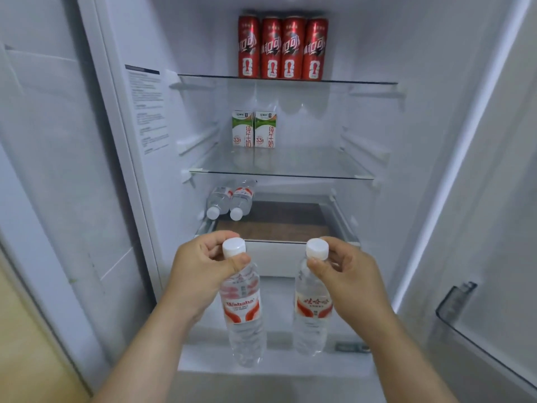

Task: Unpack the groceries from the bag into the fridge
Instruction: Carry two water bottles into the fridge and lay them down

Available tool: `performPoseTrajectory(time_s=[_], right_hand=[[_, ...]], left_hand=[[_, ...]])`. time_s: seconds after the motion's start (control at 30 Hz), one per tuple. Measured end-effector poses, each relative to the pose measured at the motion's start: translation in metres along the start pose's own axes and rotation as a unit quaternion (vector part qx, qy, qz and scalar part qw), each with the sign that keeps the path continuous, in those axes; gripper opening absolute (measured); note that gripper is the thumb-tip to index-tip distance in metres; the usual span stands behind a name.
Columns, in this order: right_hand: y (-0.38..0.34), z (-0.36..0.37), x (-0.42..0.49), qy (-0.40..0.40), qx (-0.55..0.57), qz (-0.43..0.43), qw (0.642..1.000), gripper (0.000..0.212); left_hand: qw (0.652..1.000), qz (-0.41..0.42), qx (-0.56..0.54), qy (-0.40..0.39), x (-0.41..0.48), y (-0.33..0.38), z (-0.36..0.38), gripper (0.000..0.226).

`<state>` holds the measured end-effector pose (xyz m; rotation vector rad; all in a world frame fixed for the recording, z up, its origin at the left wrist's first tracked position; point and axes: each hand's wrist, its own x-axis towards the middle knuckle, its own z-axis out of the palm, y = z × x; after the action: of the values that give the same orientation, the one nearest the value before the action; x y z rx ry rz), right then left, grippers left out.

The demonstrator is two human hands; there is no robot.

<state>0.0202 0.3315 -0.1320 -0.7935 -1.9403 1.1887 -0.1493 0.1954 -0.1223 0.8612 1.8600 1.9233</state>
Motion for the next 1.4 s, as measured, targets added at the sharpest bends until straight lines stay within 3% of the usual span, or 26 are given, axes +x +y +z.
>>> performPoseTrajectory(time_s=[0.5,1.4], right_hand=[[0.034,0.042,0.085,0.024,-0.069,0.053,0.996,0.024],[0.060,0.046,0.121,0.016,-0.084,0.088,0.992,0.034]], left_hand=[[0.998,0.004,0.033,-0.047,0.100,-0.032,-0.012,0.030],[0.998,0.011,0.027,-0.052,0.117,-0.039,-0.003,0.033]])
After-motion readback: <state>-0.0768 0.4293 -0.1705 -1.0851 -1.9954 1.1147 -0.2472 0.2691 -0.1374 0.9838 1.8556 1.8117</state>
